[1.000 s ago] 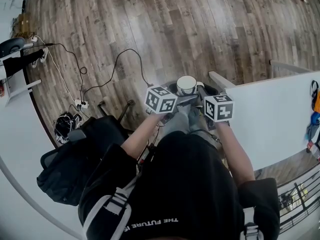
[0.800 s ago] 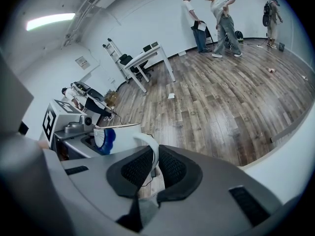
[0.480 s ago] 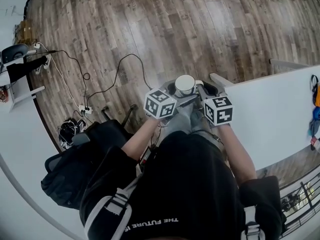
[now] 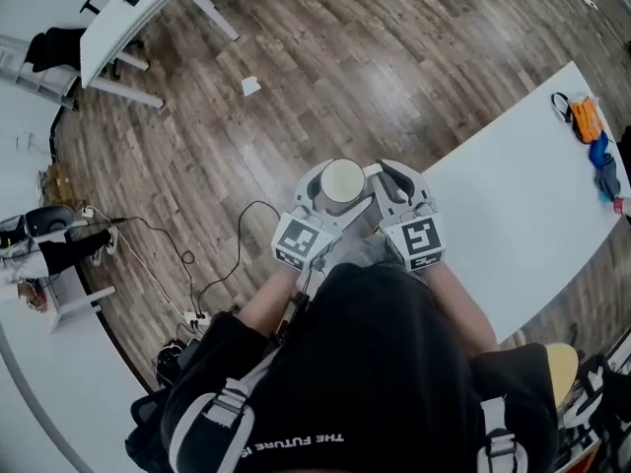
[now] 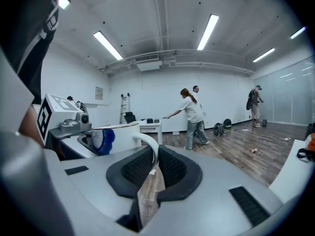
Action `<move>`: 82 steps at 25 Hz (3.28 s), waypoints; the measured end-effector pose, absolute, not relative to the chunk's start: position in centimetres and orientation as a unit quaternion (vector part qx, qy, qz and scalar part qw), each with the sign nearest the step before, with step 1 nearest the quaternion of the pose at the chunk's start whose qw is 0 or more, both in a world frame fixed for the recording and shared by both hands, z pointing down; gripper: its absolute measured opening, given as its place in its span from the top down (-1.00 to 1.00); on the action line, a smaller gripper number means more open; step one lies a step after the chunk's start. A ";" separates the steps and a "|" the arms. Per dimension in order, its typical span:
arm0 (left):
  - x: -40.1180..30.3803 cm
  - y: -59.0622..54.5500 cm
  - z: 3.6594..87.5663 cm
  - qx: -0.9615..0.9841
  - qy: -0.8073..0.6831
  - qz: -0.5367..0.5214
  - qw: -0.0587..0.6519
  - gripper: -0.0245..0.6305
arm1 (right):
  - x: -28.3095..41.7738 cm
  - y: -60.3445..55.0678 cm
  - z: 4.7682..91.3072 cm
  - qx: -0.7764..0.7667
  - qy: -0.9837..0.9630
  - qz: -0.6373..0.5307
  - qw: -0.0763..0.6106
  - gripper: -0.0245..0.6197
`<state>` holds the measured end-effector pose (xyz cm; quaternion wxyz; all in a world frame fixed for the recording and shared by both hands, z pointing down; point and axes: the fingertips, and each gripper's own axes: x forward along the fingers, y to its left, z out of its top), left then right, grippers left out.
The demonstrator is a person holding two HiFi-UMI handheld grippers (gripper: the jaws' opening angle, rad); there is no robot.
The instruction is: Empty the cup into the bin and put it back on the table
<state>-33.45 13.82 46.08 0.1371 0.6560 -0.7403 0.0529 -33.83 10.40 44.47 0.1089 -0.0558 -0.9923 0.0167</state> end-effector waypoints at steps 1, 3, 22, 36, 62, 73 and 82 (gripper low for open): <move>-32.6 12.3 45.6 0.672 -0.726 0.060 0.130 -0.28 | -32.8 8.9 43.9 -0.035 -0.994 0.016 0.103 0.78; -30.2 9.0 44.9 0.711 -0.689 0.072 0.118 -0.28 | -30.1 5.7 43.1 0.019 -0.995 0.016 0.096 0.78; 6.4 -10.1 44.5 0.945 -0.297 0.132 0.040 -0.28 | 9.2 -11.8 42.9 0.470 -0.876 0.049 0.100 0.78; 11.7 -14.9 61.6 0.932 -0.243 0.259 0.076 -0.29 | 14.9 -16.8 59.6 0.502 -0.830 0.162 0.182 0.78; 10.1 -12.9 60.4 0.932 -0.264 0.235 0.076 -0.29 | 17.1 -13.6 60.4 0.497 -0.825 0.176 0.203 0.75; 4.7 -10.1 47.5 0.897 -0.413 0.139 0.071 0.04 | 16.8 -10.1 47.8 0.512 -0.846 0.099 0.116 0.84; 6.6 -6.6 42.5 0.887 -0.447 0.093 0.065 0.86 | 15.0 -7.1 44.5 0.457 -0.881 0.090 0.087 0.88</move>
